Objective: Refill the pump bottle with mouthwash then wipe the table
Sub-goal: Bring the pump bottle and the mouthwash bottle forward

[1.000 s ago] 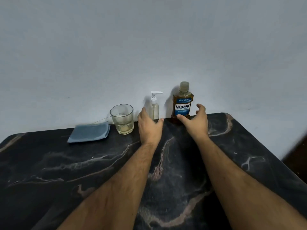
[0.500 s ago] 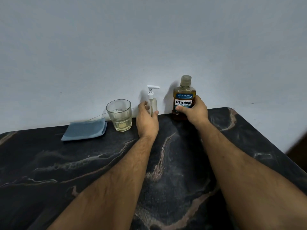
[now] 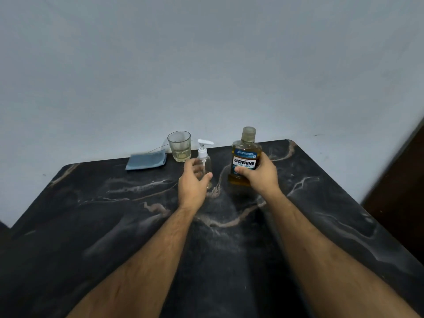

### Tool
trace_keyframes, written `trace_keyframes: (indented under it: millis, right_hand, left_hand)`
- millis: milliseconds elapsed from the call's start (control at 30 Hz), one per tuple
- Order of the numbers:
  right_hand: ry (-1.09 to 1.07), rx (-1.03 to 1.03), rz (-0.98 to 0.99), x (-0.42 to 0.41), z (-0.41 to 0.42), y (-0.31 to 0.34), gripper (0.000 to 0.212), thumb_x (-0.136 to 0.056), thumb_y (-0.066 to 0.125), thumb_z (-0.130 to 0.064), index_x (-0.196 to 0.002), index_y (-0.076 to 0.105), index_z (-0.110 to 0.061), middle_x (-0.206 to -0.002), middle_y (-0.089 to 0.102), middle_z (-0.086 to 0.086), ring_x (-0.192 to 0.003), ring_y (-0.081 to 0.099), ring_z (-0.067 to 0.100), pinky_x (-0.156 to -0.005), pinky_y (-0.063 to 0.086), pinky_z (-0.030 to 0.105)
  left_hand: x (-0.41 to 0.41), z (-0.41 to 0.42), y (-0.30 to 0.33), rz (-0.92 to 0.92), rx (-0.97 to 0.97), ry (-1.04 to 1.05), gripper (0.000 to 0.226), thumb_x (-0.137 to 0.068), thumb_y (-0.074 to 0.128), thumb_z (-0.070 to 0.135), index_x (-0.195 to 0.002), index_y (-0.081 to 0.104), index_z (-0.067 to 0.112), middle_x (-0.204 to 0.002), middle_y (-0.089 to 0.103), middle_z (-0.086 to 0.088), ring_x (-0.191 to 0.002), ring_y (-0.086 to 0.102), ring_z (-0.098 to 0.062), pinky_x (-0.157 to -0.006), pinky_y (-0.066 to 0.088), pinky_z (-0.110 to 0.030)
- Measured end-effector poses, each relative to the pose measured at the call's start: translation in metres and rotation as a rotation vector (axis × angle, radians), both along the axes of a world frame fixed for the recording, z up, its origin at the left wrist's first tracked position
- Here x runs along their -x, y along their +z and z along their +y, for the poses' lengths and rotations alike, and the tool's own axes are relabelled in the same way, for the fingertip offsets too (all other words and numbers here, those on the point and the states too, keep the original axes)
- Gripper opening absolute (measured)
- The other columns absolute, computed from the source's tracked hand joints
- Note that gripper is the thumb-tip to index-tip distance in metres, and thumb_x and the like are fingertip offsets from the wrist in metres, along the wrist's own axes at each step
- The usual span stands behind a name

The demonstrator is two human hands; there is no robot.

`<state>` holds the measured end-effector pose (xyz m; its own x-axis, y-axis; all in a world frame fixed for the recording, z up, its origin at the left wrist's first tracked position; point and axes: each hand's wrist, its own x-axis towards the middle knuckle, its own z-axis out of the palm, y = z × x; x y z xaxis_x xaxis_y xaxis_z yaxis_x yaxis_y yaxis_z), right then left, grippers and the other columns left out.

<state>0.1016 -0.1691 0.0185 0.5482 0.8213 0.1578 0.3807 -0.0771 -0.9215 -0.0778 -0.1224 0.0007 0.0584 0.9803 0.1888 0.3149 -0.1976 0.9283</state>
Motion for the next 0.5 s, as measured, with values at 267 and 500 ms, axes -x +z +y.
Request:
trace_keyframes:
  millis: [267, 500]
  right_hand:
    - [0.011, -0.006, -0.007, 0.036, -0.095, -0.008, 0.048, -0.072, 0.088, -0.021, -0.107, 0.056, -0.029, -0.106, 0.069, -0.007, -0.101, 0.066, 0.014, -0.095, 0.054, 0.041]
    - [-0.021, 0.021, -0.021, 0.054, -0.13, -0.018, 0.054, -0.07, 0.089, -0.022, -0.115, 0.058, -0.023, -0.11, 0.07, -0.003, -0.103, 0.066, 0.016, -0.096, 0.053, 0.038]
  left_hand:
    - [0.061, -0.08, -0.004, 0.054, 0.01, -0.017, 0.056, -0.083, 0.078, 0.02, -0.131, 0.05, 0.024, -0.114, 0.066, 0.011, -0.105, 0.066, -0.011, -0.096, 0.055, -0.043]
    - [0.084, -0.115, -0.008, 0.043, 0.012, -0.036, 0.055, -0.081, 0.08, 0.019, -0.127, 0.05, 0.024, -0.104, 0.062, 0.017, -0.1, 0.066, -0.008, -0.089, 0.059, -0.04]
